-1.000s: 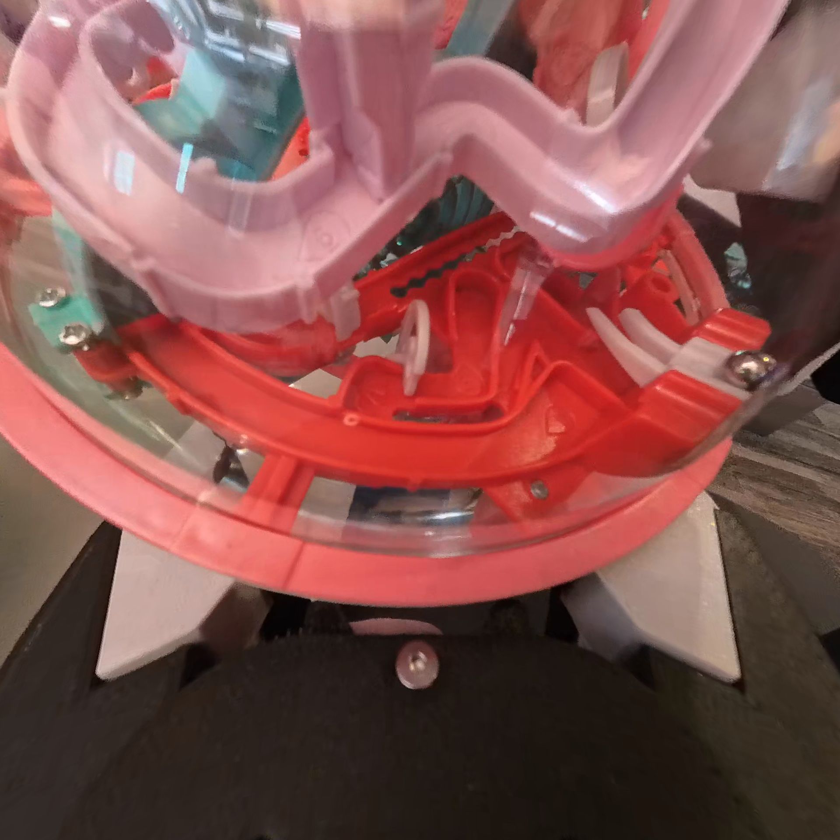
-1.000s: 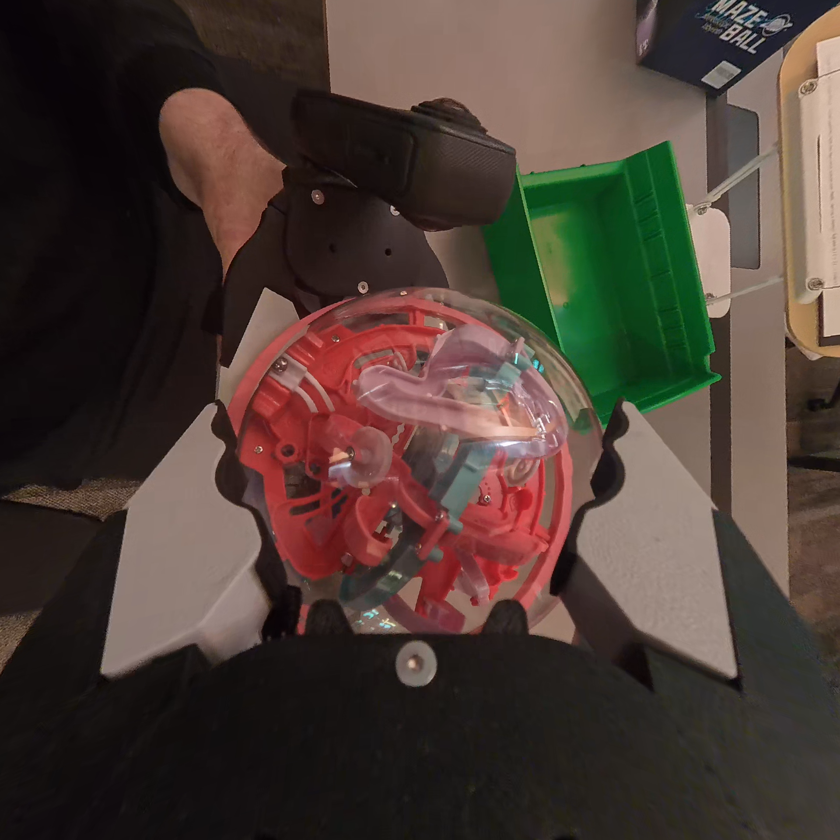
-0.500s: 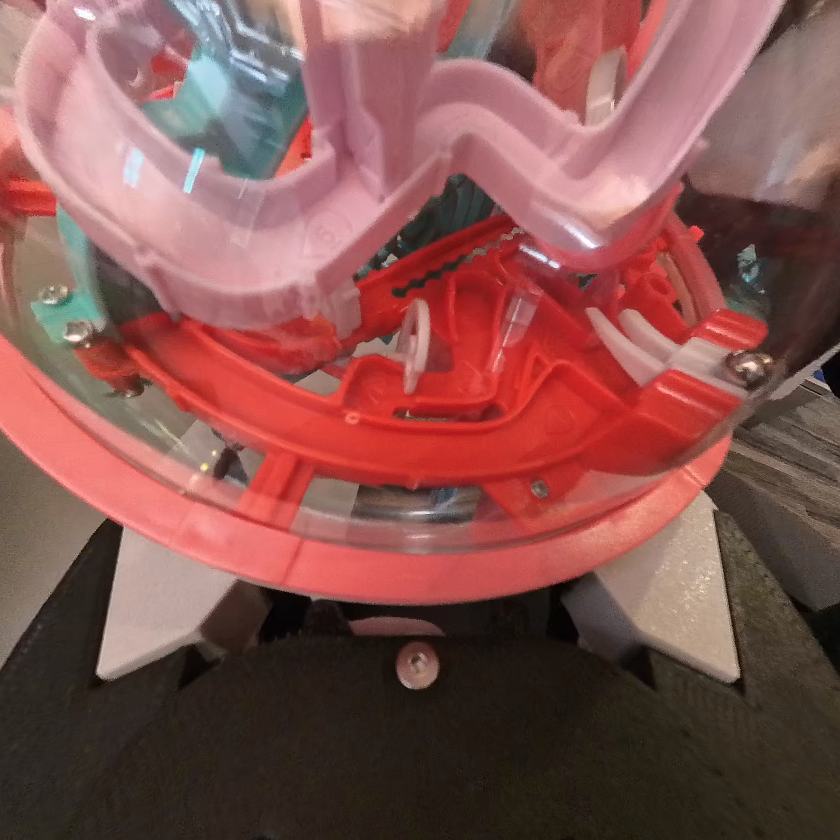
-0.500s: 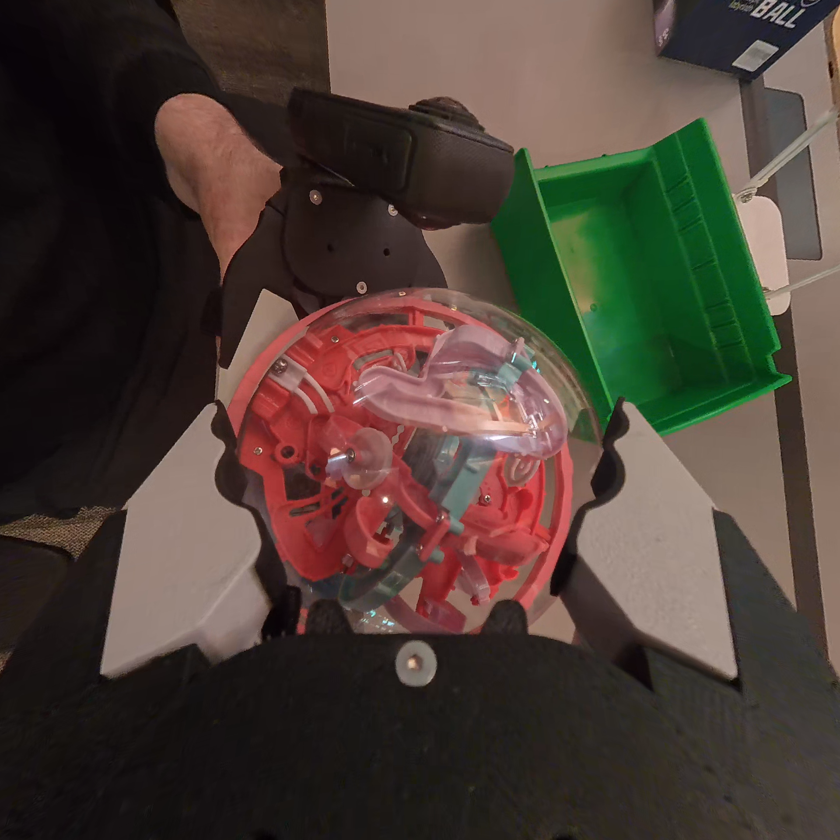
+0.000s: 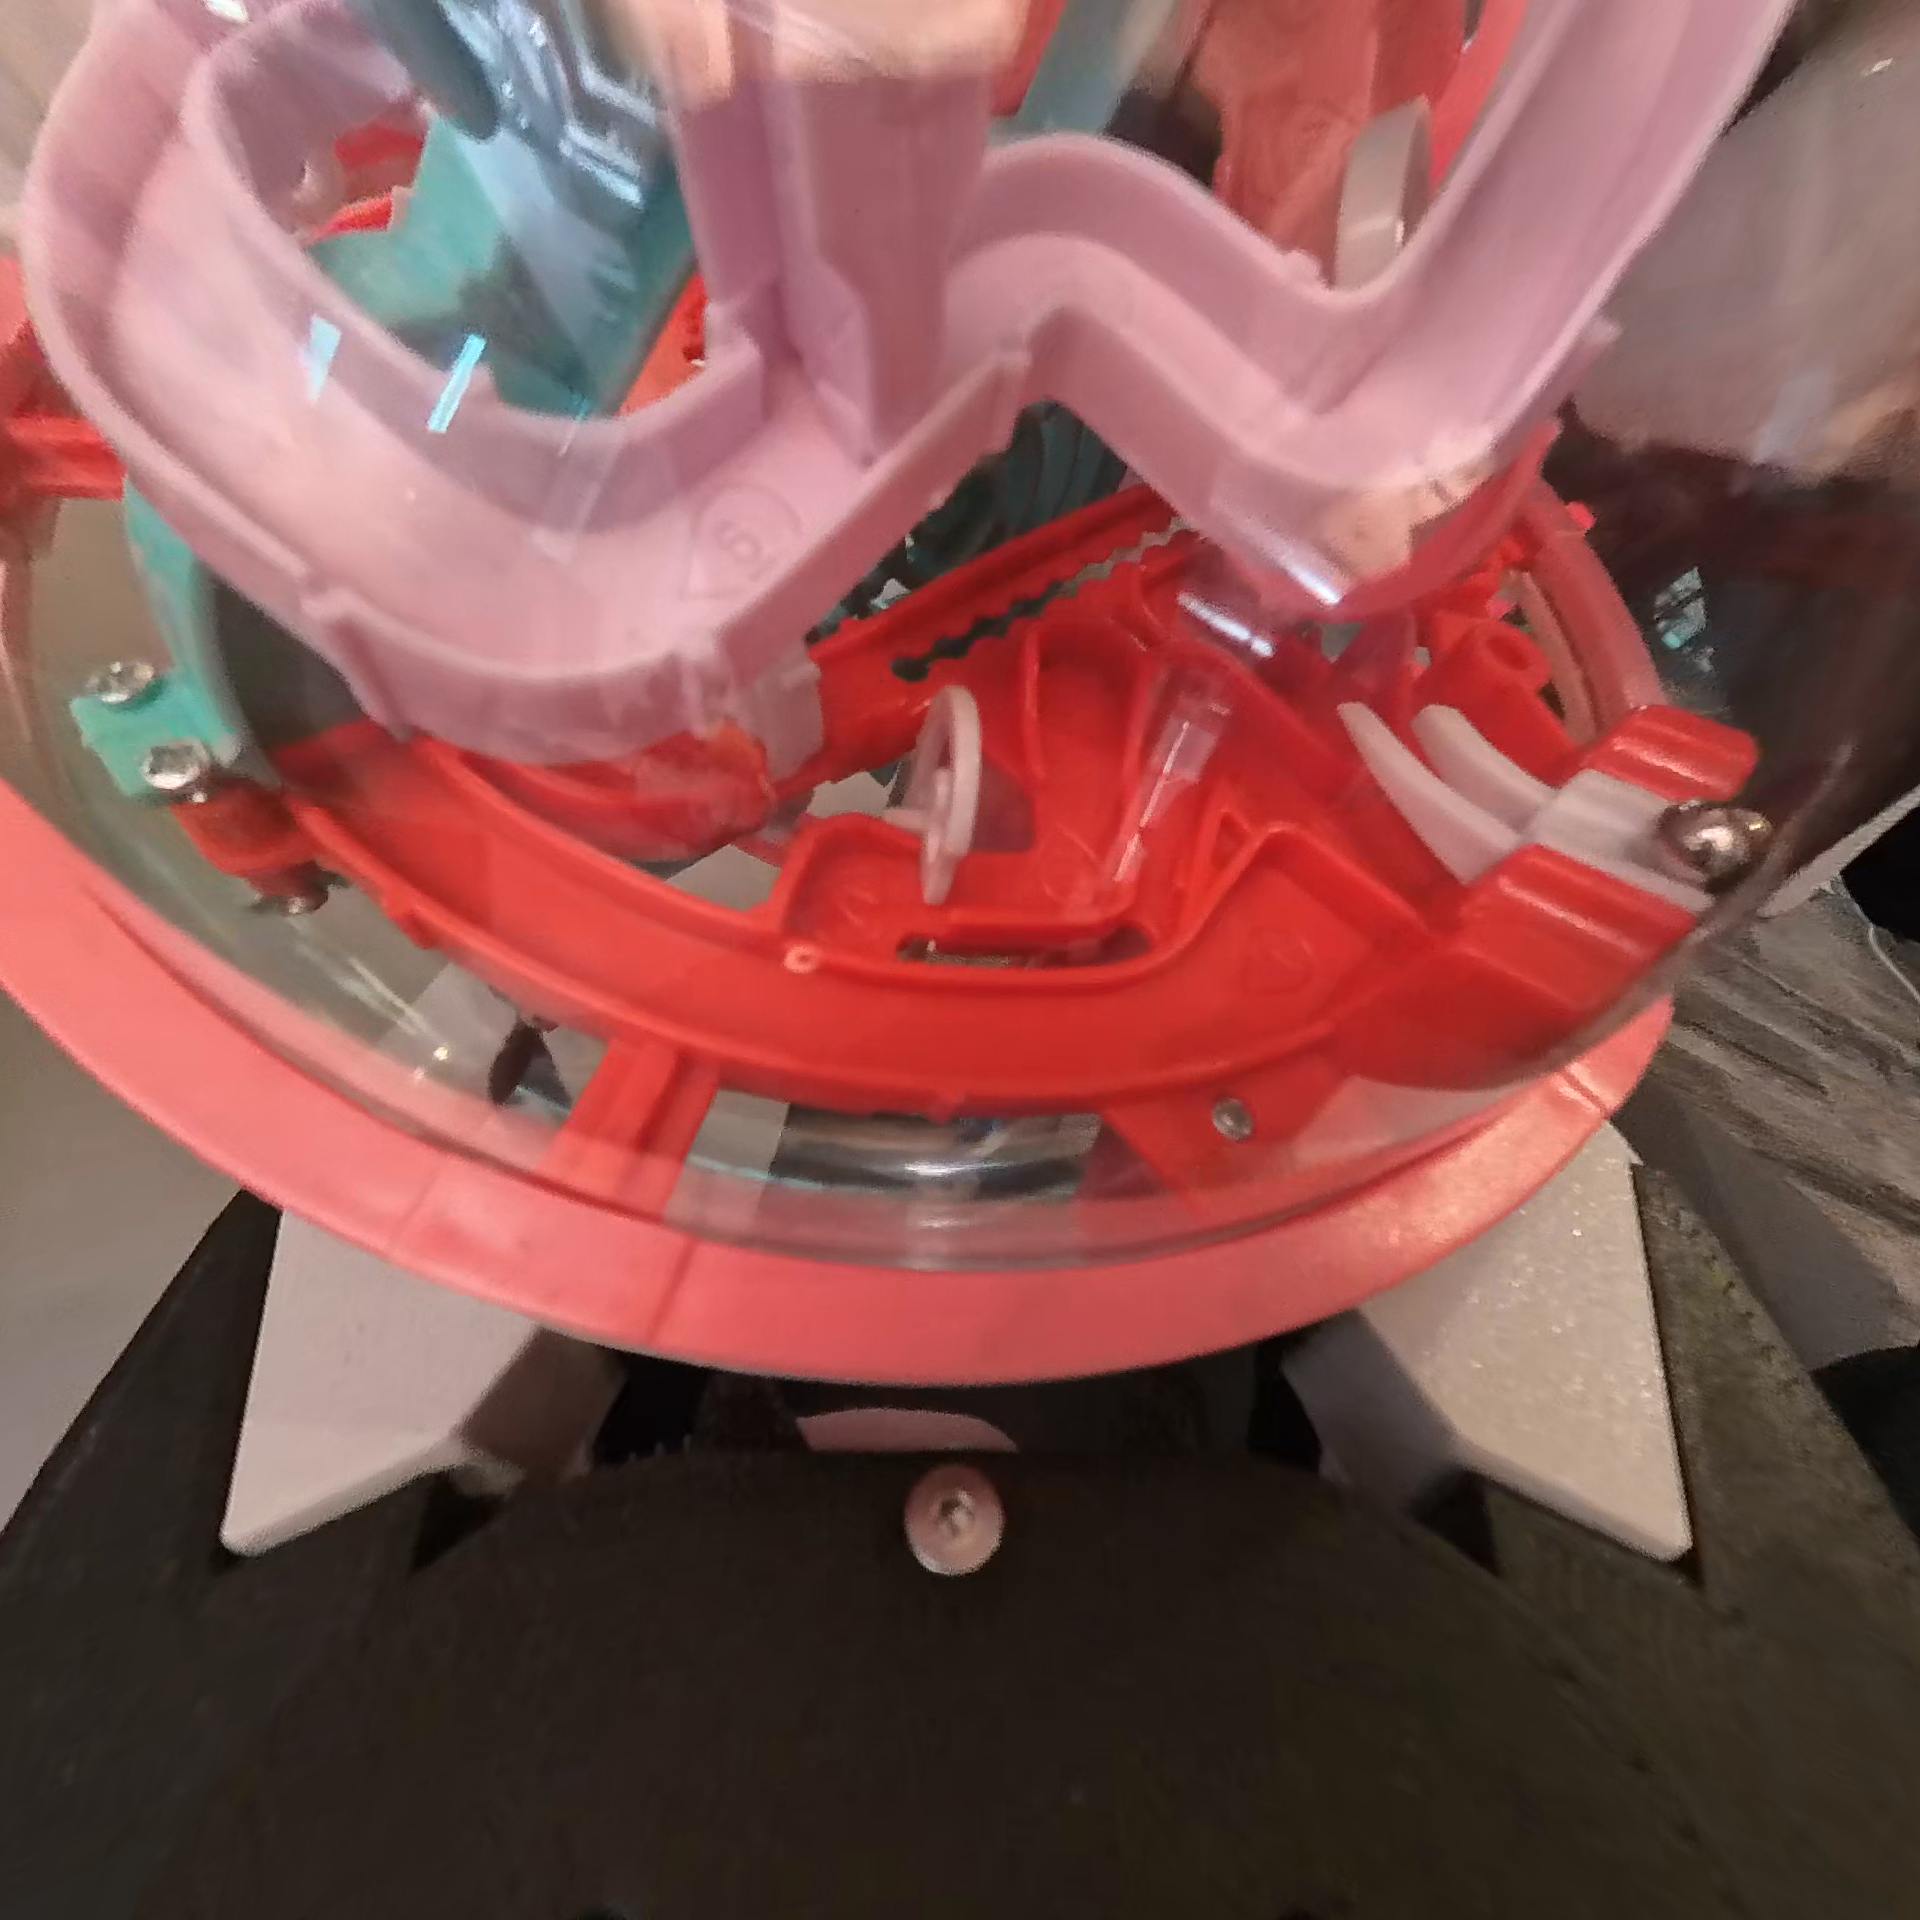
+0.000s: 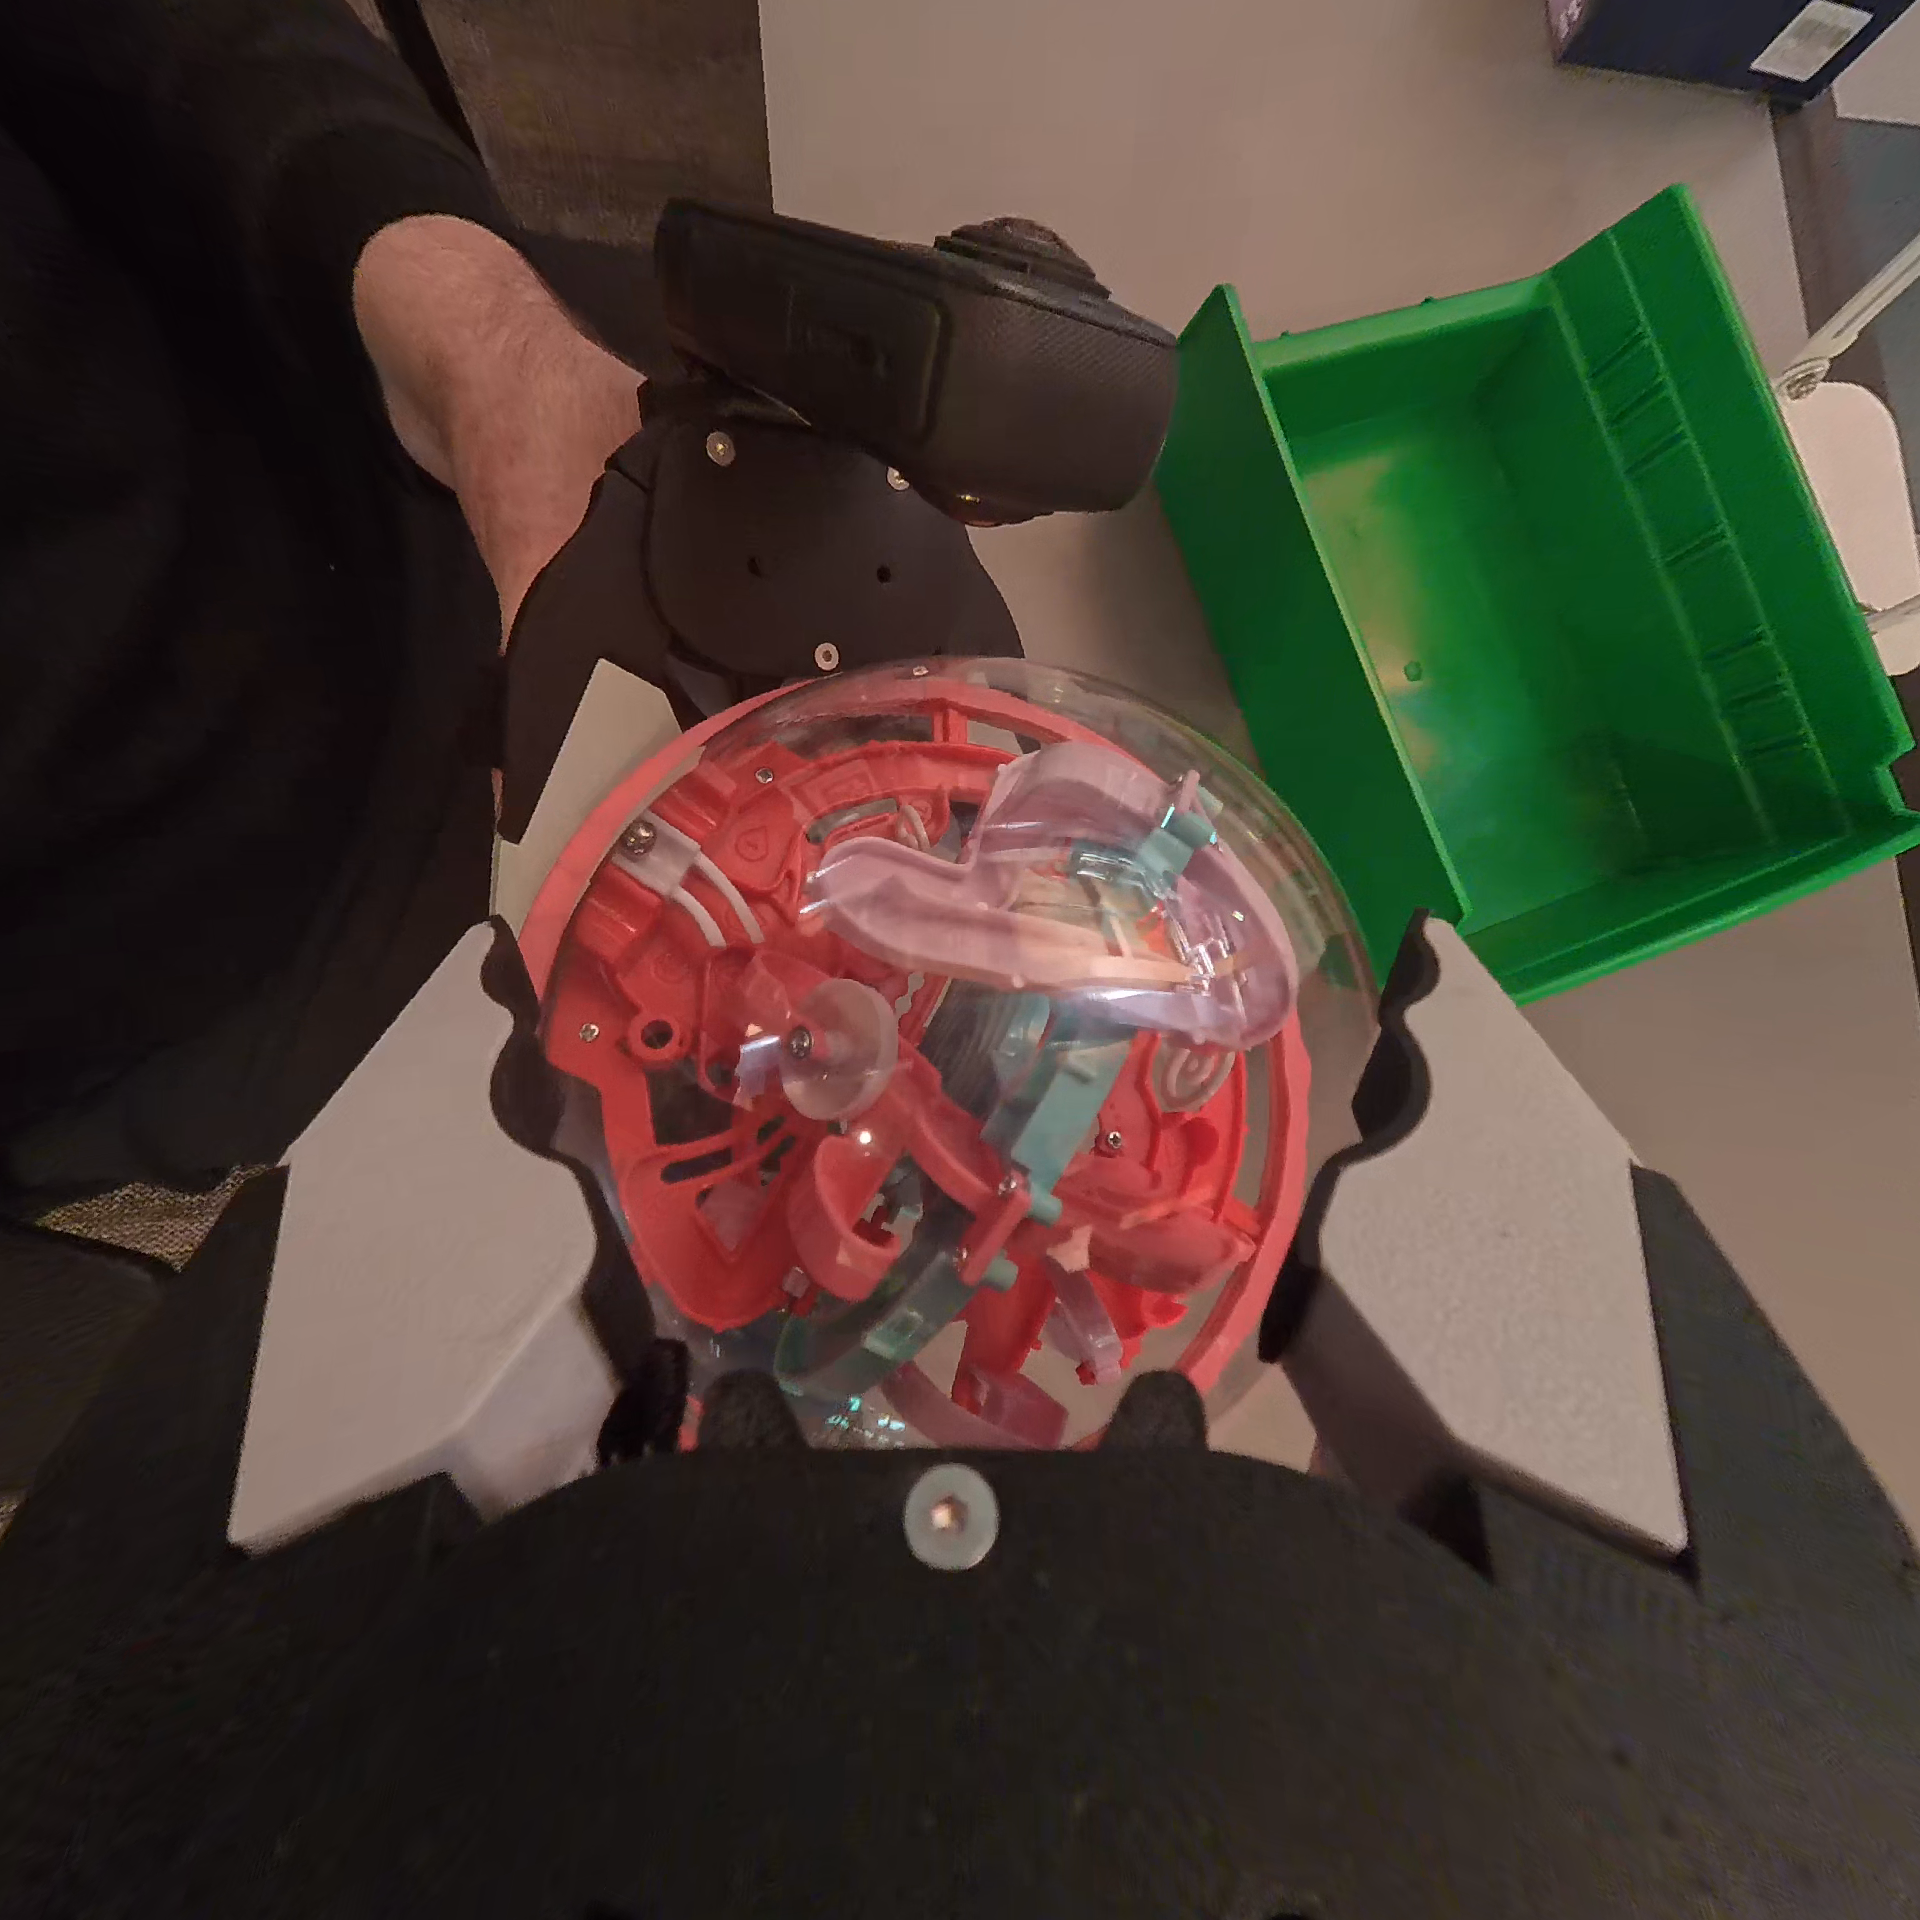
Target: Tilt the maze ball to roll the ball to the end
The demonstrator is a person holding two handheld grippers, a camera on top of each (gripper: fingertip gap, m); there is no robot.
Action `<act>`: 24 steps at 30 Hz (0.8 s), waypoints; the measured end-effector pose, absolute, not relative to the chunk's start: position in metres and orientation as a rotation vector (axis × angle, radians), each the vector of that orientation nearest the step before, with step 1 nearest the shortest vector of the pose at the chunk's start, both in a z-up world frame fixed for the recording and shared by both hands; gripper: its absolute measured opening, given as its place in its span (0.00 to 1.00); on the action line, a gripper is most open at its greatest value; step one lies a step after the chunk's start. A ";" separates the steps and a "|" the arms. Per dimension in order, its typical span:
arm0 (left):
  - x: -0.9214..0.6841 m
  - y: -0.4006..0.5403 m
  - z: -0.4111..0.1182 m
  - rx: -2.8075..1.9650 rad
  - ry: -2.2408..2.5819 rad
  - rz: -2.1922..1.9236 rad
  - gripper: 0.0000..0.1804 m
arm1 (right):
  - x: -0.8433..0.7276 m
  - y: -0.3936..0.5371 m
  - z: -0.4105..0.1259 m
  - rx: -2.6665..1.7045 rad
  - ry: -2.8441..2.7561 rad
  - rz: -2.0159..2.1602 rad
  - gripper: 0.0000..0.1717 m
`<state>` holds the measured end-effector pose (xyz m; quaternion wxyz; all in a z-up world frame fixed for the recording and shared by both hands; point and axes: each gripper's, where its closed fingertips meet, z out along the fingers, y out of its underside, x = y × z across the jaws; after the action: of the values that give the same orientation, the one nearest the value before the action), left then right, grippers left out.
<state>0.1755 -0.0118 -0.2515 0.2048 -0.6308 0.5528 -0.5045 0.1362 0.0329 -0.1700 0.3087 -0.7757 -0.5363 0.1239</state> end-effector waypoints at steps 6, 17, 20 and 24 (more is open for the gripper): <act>0.174 -0.011 -0.255 -1.803 1.559 -1.395 0.84 | 0.138 0.035 -0.172 -2.044 -1.390 0.375 0.90; 0.174 -0.008 -0.265 -1.824 1.568 -1.383 0.84 | 0.139 0.038 -0.181 -2.036 -1.375 0.394 0.90; 0.178 -0.008 -0.265 -1.804 1.563 -1.393 0.84 | 0.141 0.038 -0.181 -2.044 -1.392 0.364 0.90; 0.182 -0.010 -0.263 -1.790 1.560 -1.398 0.84 | 0.144 0.036 -0.180 -2.050 -1.398 0.342 0.90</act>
<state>0.1821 -0.0095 -0.2625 0.1919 -0.6375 0.5557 -0.4979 0.1445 0.0364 -0.1799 0.3132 -0.7772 -0.5301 0.1298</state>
